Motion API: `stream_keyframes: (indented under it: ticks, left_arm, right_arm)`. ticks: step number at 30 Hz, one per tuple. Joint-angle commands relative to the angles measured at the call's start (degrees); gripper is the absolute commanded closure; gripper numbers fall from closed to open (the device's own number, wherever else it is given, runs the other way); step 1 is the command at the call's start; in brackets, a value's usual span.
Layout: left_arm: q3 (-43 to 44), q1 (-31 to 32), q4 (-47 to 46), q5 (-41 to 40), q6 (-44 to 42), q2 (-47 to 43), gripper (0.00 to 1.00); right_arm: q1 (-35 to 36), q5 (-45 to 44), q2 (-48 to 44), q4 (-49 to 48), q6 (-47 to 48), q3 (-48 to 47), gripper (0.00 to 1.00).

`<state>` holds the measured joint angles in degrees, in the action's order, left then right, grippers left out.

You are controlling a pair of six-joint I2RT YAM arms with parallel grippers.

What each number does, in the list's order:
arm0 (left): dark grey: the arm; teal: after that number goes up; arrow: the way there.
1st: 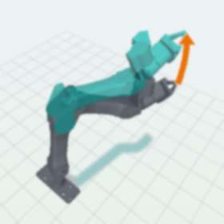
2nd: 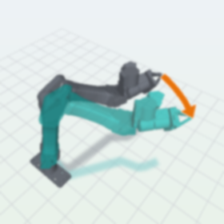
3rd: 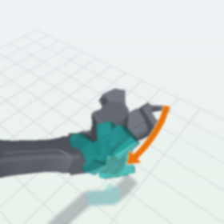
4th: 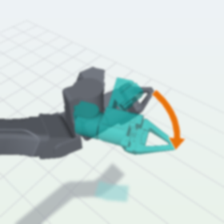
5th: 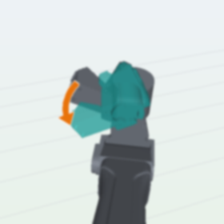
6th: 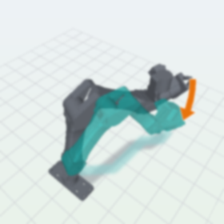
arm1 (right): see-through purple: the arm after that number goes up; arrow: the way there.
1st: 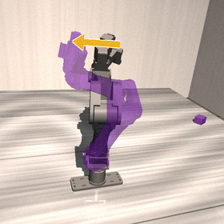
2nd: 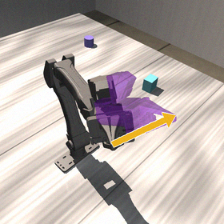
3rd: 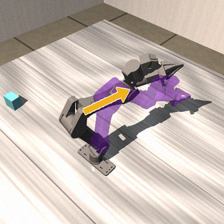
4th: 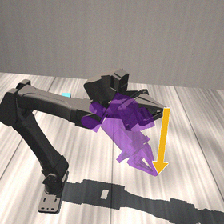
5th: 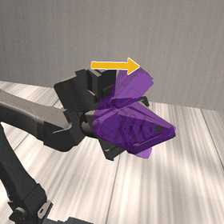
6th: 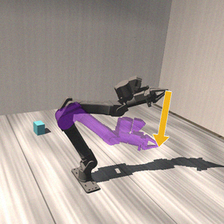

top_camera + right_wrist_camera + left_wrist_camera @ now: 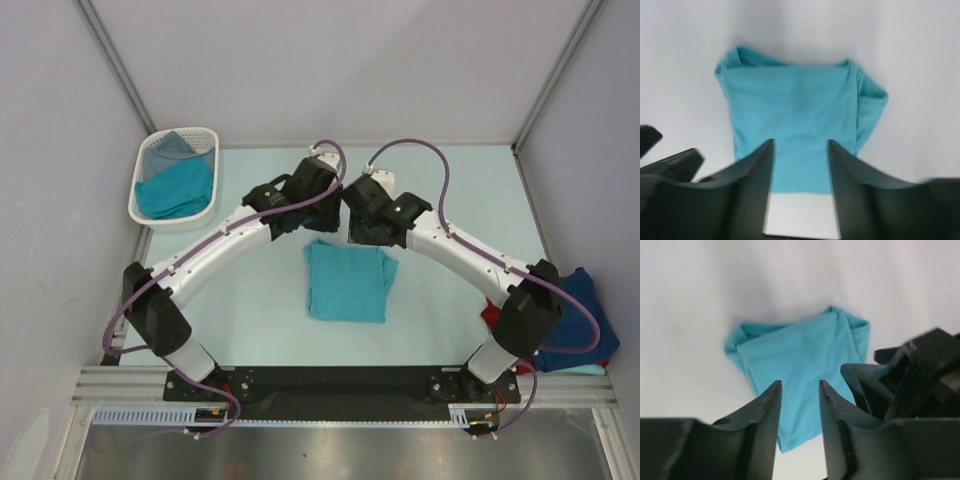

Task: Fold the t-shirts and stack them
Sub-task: Smooth out wrinkles on the folded tshirt

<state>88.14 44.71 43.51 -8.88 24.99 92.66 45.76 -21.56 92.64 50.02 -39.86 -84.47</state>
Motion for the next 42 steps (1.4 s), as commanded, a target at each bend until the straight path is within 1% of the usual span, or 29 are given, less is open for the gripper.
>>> stream_keyframes:
  ticks: [1, 3, 4, 5, 6, 7, 8, 11, 12, 22, 31, 34, 35, 36, 37, 38, 39, 40, 41, 42]
  left_arm:
    - [1.25, -2.87, -1.21, 4.83, -1.53, 3.75, 0.65]
    - [-2.17, -4.01, -5.51, 7.90, -0.91, 5.15, 0.70]
    - [-3.40, -4.19, -7.02, 8.44, -0.74, 5.68, 0.73]
    - [-5.33, -4.19, -8.08, 8.45, -0.56, 6.21, 0.76]
    - [-6.30, -4.28, -10.00, 10.36, -0.30, 7.17, 0.78]
    - [-7.09, -4.28, -10.80, 10.90, -0.12, 7.62, 0.80]
    - [-8.41, -4.28, -11.33, 11.34, -0.03, 8.06, 0.85]
    - [-10.61, -4.28, -13.53, 11.43, 0.41, 9.03, 0.92]
    - [-10.97, -4.28, -14.14, 11.52, 0.32, 9.20, 0.93]
    - [-11.41, -4.28, -14.24, 14.33, 0.49, 13.94, 0.94]
    - [-10.97, -4.28, -12.13, 16.18, 1.20, 21.15, 0.95]
    - [-11.58, -4.28, -12.22, 14.52, 1.63, 20.63, 0.95]
    - [-11.76, -4.28, -12.13, 13.47, 1.81, 19.93, 0.94]
    - [-12.02, -4.28, -12.04, 9.97, 2.25, 17.14, 0.92]
    - [-12.72, -4.28, -11.87, 9.07, 3.04, 15.29, 0.89]
    - [-13.08, -4.28, -11.34, 5.75, 3.48, 13.27, 0.88]
    - [-13.25, -4.28, -10.99, 3.89, 3.83, 8.03, 0.86]
    - [-13.52, -4.19, -10.64, 0.74, 4.10, 5.45, 0.81]
    - [-13.52, -4.19, -9.77, -0.51, 4.10, 2.47, 0.79]
    - [-13.43, -4.19, -9.41, -1.56, 4.10, -0.09, 0.74]
  right_arm:
    - [-3.56, -1.21, 3.86, -2.80, 3.82, 1.57, 0.68]
    - [-4.53, 0.28, 5.35, -5.18, 3.47, 3.86, 0.81]
    - [-4.97, 0.81, 5.88, -7.46, 3.30, 6.22, 0.91]
    - [-4.98, 0.91, 6.58, -8.35, 2.86, 7.11, 0.96]
    - [-4.98, 1.08, 7.37, -8.97, 2.77, 7.82, 1.00]
    - [-4.98, 1.34, 8.68, -10.37, 2.68, 9.48, 1.00]
    - [-4.98, 1.43, 9.22, -10.82, 2.42, 10.10, 1.00]
    - [-4.89, 1.79, 9.75, -13.10, 2.06, 12.56, 1.00]
    - [-4.98, 2.05, 9.75, -13.45, 2.15, 12.92, 1.00]
    - [-4.98, 3.63, 13.79, -13.63, 1.97, 13.71, 1.00]
    - [-5.15, 5.30, 15.99, -13.19, 2.41, 16.26, 1.00]
    - [-5.06, 5.22, 14.94, -13.46, 2.59, 16.88, 0.98]
    - [-4.80, 3.74, 14.15, -13.37, 2.33, 16.97, 0.94]
    - [-4.37, 2.33, 12.75, -13.37, 2.15, 17.05, 0.91]
    - [-2.97, -2.38, 9.35, -13.11, 1.98, 16.97, 0.90]
    - [-2.00, -5.39, 6.70, -12.67, 1.71, 16.79, 0.86]
    - [-0.94, -8.29, 4.15, -12.58, 1.97, 16.62, 0.82]
    - [0.11, -12.32, -0.92, -12.49, 2.32, 16.27, 0.78]
    - [1.25, -13.49, -3.23, -11.88, 2.76, 14.96, 0.71]
    - [1.44, -13.94, -5.17, -11.44, 3.38, 14.25, 0.68]
